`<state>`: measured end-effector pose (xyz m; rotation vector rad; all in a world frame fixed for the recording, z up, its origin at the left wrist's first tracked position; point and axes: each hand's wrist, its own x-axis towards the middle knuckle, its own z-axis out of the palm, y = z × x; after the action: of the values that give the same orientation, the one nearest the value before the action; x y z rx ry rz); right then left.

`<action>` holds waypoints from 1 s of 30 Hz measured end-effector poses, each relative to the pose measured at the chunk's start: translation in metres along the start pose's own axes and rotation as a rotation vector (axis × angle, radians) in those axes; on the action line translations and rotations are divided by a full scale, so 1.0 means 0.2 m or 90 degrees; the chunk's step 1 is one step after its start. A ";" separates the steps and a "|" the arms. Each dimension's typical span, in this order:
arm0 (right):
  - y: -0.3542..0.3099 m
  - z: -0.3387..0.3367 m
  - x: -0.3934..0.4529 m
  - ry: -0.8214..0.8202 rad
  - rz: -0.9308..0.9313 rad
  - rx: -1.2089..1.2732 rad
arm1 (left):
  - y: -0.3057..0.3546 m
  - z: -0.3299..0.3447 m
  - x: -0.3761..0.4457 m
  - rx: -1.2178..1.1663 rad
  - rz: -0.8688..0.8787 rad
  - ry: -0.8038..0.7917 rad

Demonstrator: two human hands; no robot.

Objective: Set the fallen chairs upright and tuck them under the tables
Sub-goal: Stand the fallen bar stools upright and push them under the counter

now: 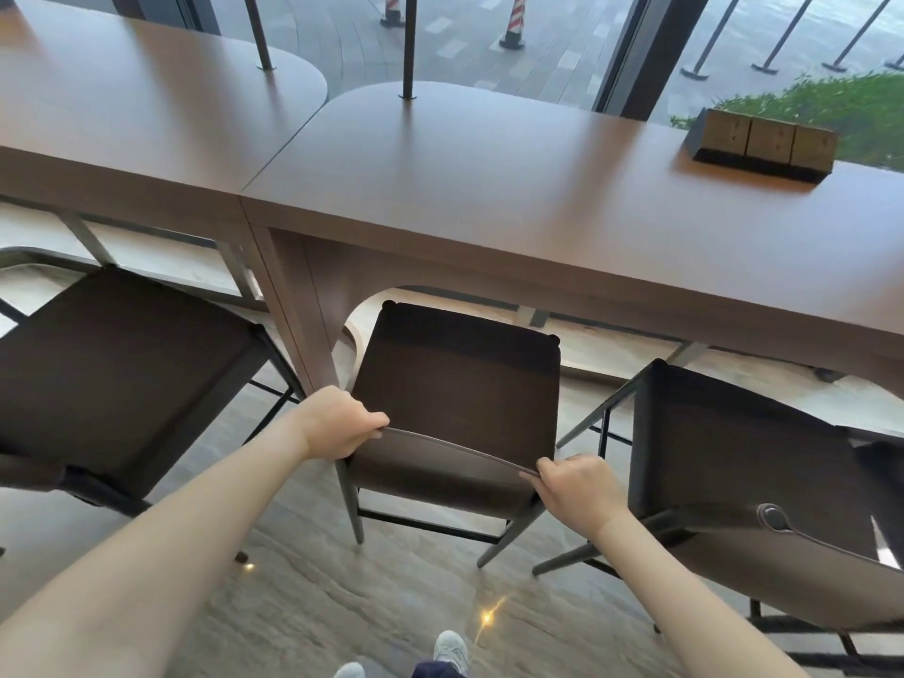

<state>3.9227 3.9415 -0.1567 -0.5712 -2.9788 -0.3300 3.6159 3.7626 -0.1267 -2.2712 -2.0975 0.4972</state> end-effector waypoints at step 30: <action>-0.32 -0.39 0.40 0.004 0.644 1.126 | 0.24 -0.36 0.06 -1.291 -0.477 0.277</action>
<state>3.8289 3.8936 -0.0825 -1.3249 -1.4248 1.8988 3.6808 3.7834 -0.0716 -0.6947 -2.8988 -2.7016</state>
